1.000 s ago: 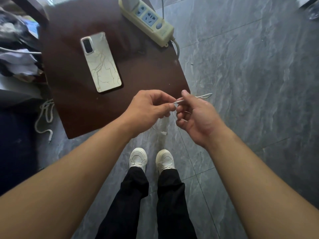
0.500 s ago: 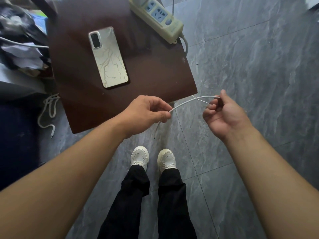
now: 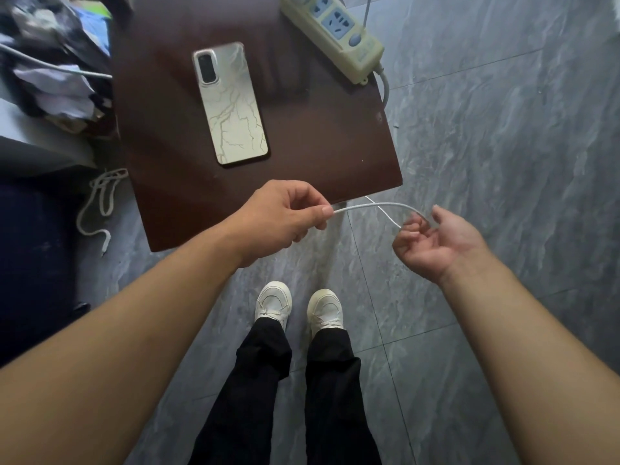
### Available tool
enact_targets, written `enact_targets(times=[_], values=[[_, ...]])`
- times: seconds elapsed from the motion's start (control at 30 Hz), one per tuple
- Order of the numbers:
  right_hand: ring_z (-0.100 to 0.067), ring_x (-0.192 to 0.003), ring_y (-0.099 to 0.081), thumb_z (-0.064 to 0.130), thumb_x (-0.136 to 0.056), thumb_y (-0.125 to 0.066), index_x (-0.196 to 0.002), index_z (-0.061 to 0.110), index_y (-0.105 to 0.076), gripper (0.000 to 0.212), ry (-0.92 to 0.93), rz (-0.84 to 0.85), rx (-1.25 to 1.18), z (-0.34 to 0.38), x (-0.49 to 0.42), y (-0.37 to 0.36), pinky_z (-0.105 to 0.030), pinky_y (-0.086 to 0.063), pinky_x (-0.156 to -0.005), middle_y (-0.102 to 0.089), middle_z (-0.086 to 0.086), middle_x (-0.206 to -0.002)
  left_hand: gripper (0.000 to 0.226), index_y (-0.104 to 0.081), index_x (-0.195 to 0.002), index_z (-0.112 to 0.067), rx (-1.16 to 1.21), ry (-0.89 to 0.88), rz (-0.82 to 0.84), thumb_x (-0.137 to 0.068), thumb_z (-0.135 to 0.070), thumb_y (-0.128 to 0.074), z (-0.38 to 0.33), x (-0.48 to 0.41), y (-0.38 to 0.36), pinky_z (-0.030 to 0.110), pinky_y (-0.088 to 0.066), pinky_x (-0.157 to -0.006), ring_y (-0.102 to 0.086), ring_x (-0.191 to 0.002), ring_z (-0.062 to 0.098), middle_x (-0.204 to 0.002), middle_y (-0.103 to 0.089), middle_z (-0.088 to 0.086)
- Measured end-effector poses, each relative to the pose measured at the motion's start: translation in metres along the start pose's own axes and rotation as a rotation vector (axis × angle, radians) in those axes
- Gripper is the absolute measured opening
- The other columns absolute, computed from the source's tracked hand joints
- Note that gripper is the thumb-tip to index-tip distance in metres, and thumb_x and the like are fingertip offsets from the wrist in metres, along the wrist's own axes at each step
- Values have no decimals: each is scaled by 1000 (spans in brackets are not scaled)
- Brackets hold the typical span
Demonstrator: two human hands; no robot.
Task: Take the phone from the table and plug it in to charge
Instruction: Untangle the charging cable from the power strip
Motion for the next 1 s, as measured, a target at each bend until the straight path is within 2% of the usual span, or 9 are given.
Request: enact_targets(times=[0.17,0.23,0.3,0.4,0.5,0.6,0.7,0.87,1.0], values=[[-13,-50,-45,29,-102,-49,-91,7,-55,26,18,-64,389,-21,13,-12,-18,-37,-39,-51,-6,-71,10,-77,-84,-23,61,-38,-21,-93,-26,-76,-1,-3,5,19,-43,-47,-51,-52,5,-76,-76,-3],[-14,-52,-47,16,-96,-54,-85,14,-58,11,301,-136,714,-31,21,-21,-23,-38,-43,-55,-5,-71,10,-78,-82,-24,75,-43,-19,-92,-26,-77,-1,-5,5,20,-43,-47,-51,-52,5,-76,-77,-1],[-11,-65,-57,9,-90,-58,-90,23,-67,16,692,-160,1047,-39,34,-33,-25,-46,-56,-64,1,-84,10,-78,-81,-24,89,-43,-17,-91,-25,-78,-2,-6,6,20,-43,-46,-51,-52,6,-76,-77,0],[5,-74,-57,17,-89,-64,-107,33,-72,27,969,117,1361,-54,48,-52,-11,-45,-69,-64,15,-96,7,-80,-84,-20,109,-50,-16,-90,-24,-79,-2,-8,9,22,-45,-47,-56,-53,8,-77,-78,3],[3,-72,-61,26,-93,-68,-102,32,-76,14,951,254,1436,-62,50,-64,-13,-47,-64,-71,14,-84,7,-80,-87,-15,171,-53,-35,-88,-22,-81,0,-7,18,23,-52,-53,-66,-59,11,-76,-78,3],[-7,-75,-66,25,-93,-69,-95,26,-78,10,940,182,1381,-59,48,-69,-26,-53,-69,-73,8,-80,13,-78,-95,-8,355,-45,-114,-84,-12,-84,6,-3,29,25,-60,-62,-76,-69,20,-79,-80,9],[-7,-73,-67,25,-92,-70,-92,26,-79,8,923,187,1392,-61,47,-71,-24,-53,-66,-74,8,-78,17,-74,-100,-4,555,-34,-204,-84,-3,-82,14,0,36,25,-62,-65,-77,-71,21,-78,-79,9],[2,-59,-58,27,-88,-72,-83,26,-79,9,868,248,1506,-83,45,-75,-18,-45,-58,-68,14,-63,36,-65,-113,-9,649,-40,-262,-82,-2,-83,21,6,40,27,-61,-64,-76,-69,19,-82,-80,9],[-1,-77,-69,34,-94,-65,-94,27,-79,15,802,321,1428,-94,47,-88,-29,-56,-73,-76,10,-79,19,-73,-101,-9,569,-27,-284,-84,-8,-82,30,12,45,25,-59,-66,-72,-68,12,-84,-80,8]])
Point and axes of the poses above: each hand's wrist, its own x-axis away from the middle knuckle, its own y-axis out of the back of the hand, z = x × y, the point moved 2 cm from there along -x, towards the middle knuckle
